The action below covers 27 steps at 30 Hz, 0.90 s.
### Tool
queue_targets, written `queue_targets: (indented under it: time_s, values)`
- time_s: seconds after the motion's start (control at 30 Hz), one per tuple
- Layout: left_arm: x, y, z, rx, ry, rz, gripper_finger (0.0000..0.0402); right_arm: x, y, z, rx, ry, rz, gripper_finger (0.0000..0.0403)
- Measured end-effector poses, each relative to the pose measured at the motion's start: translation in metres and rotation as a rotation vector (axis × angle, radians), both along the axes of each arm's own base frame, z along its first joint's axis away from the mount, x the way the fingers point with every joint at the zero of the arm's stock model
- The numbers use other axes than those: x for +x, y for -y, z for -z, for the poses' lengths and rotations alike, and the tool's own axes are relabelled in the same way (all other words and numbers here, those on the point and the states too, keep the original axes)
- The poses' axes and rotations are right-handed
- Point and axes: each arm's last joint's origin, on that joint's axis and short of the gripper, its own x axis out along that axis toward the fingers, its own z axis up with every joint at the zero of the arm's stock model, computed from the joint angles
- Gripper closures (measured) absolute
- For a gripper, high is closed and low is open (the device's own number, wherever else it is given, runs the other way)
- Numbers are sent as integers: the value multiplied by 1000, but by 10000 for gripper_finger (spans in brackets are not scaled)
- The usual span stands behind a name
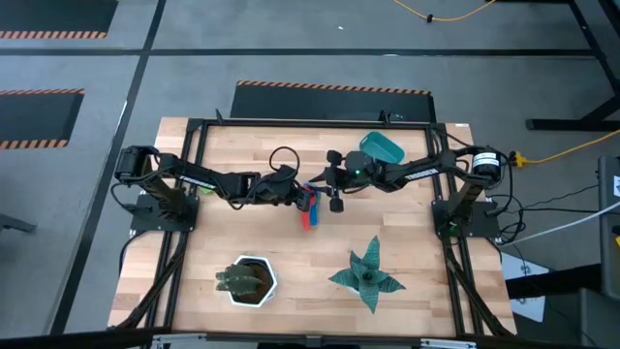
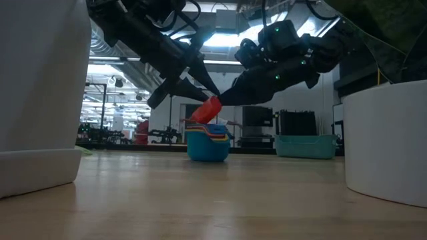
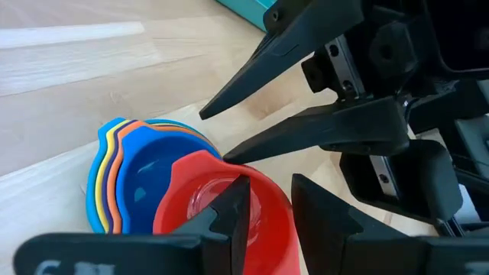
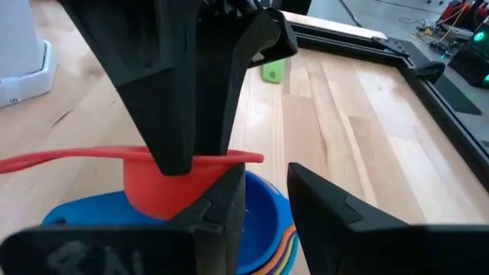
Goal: Nest measuring cups in basket
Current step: Stack the red measuring cup on top of the blue measuring cup
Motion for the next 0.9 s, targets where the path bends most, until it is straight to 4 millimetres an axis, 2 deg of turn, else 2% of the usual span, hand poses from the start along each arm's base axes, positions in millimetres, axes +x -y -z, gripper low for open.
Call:
queue_targets:
  time_s: [0.4,0.77,0.9]
  values:
    - [0,-1,0,20,2,-34,312,-3,3,7,-43,-81,124,297]
    - [0,-2,0,52,-12,-12,312,-3,3,6,-46,-80,124,297]
    - [-5,-6,-9,79,-19,-4,312,-6,3,4,-42,-98,124,297]
